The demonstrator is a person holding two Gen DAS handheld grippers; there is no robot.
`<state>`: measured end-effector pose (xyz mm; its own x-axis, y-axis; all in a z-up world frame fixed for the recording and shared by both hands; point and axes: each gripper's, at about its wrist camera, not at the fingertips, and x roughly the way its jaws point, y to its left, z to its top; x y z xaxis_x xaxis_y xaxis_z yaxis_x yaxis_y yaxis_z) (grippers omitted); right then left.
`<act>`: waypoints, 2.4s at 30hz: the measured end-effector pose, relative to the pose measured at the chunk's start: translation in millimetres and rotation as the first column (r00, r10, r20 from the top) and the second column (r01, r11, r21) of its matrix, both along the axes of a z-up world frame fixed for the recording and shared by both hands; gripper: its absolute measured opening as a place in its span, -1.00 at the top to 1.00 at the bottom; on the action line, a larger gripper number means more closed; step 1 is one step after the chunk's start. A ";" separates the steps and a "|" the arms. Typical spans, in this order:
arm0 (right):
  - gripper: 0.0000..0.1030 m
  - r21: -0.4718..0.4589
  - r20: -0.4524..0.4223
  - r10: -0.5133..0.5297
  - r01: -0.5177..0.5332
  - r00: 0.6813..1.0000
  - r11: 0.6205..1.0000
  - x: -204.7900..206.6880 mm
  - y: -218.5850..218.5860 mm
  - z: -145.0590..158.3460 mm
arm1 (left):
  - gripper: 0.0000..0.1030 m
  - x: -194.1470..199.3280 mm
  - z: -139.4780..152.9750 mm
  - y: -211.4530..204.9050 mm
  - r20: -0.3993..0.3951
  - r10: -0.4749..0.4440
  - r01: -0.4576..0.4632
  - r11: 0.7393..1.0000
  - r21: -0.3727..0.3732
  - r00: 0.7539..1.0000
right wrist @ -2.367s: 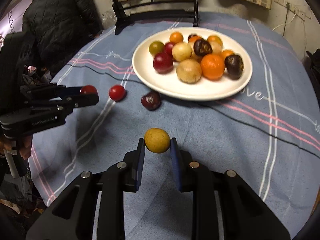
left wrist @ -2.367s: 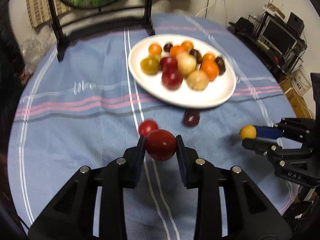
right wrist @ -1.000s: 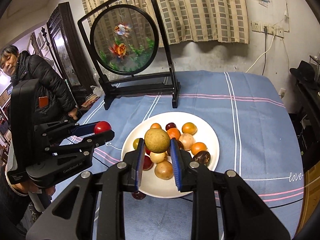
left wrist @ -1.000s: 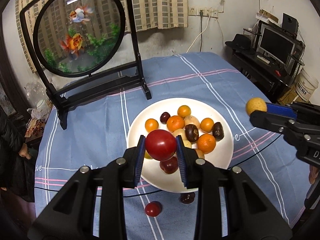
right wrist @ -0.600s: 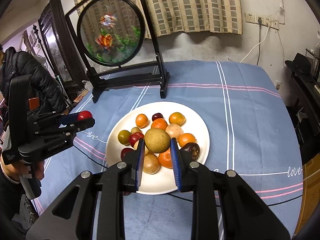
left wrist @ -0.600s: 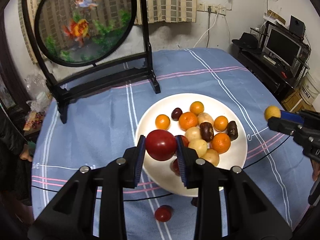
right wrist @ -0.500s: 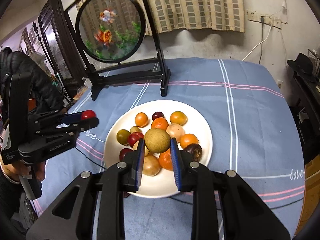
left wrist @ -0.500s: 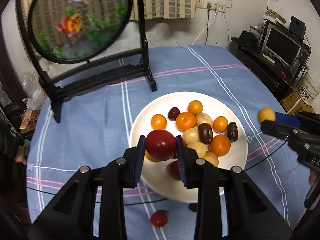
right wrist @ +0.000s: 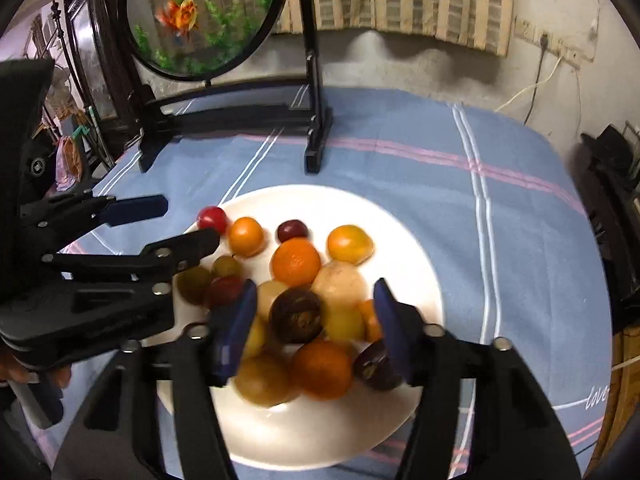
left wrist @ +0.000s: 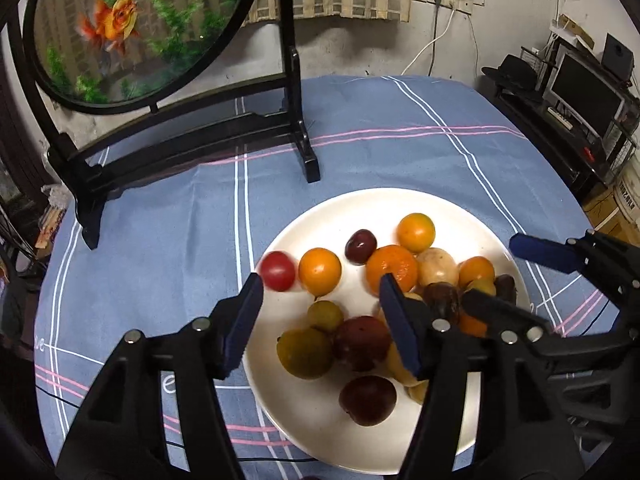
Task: Organize fruits
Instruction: 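Release both fruits onto the white plate by opening both tools, then grasp a red tomato with the left tool while the right tool grasps a dark red plum, then carry the red tomato and dark red plum over the white plate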
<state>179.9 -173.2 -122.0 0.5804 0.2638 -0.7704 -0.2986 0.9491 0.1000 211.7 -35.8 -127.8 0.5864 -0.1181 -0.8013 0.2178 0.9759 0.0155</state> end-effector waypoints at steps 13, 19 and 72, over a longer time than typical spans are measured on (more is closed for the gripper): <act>-0.26 0.066 0.091 0.085 -0.091 0.992 0.994 -103.5 -5.4 31.9 | -0.43 -53.2 39.4 63.0 0.120 0.070 -0.069 0.997 -0.016 0.990; -0.26 0.042 -0.083 0.116 -0.113 0.990 0.993 -139.3 29.0 -33.5 | -0.46 -101.5 12.8 84.5 0.055 0.081 -0.080 0.997 -0.007 0.995; 0.37 0.200 0.019 0.050 -0.053 0.999 0.978 -174.1 6.7 46.4 | 0.41 -180.1 66.5 15.5 0.151 -0.100 0.088 0.993 0.081 0.983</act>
